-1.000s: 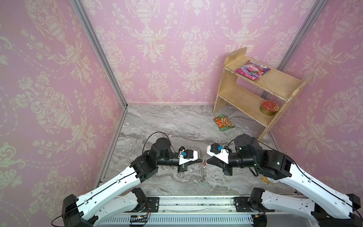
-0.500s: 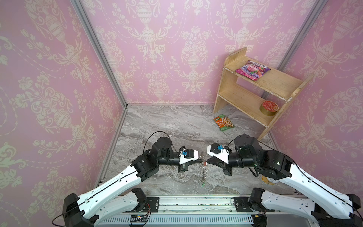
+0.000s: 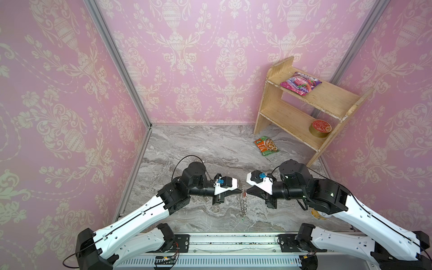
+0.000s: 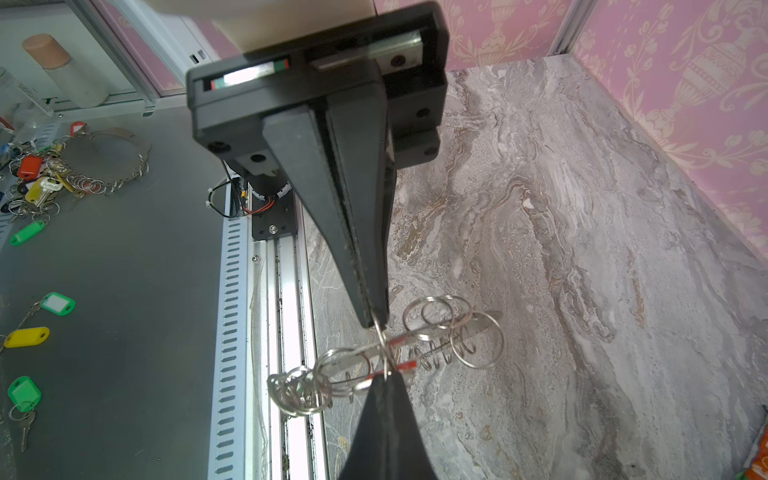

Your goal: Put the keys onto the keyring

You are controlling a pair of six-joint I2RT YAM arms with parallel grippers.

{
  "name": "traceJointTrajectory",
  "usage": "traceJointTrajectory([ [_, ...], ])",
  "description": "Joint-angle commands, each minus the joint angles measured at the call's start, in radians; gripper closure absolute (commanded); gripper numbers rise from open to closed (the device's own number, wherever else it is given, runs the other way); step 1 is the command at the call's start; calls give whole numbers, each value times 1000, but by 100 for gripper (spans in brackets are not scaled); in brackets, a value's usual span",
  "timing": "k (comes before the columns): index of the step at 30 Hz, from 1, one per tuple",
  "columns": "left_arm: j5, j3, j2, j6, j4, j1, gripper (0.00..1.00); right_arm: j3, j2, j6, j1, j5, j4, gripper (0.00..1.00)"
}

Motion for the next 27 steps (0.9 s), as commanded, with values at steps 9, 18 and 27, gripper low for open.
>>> traceJointTrajectory([
  [9,58,33,20,-4,-67,3,100,14,-21,-15,1,24,59,100],
  [18,69,46,33,7,-93,3,100,22,-20,-21,0,34,53,100],
  [27,69,53,43,16,-112,3,100,28,-21,-25,0,35,56,100],
])
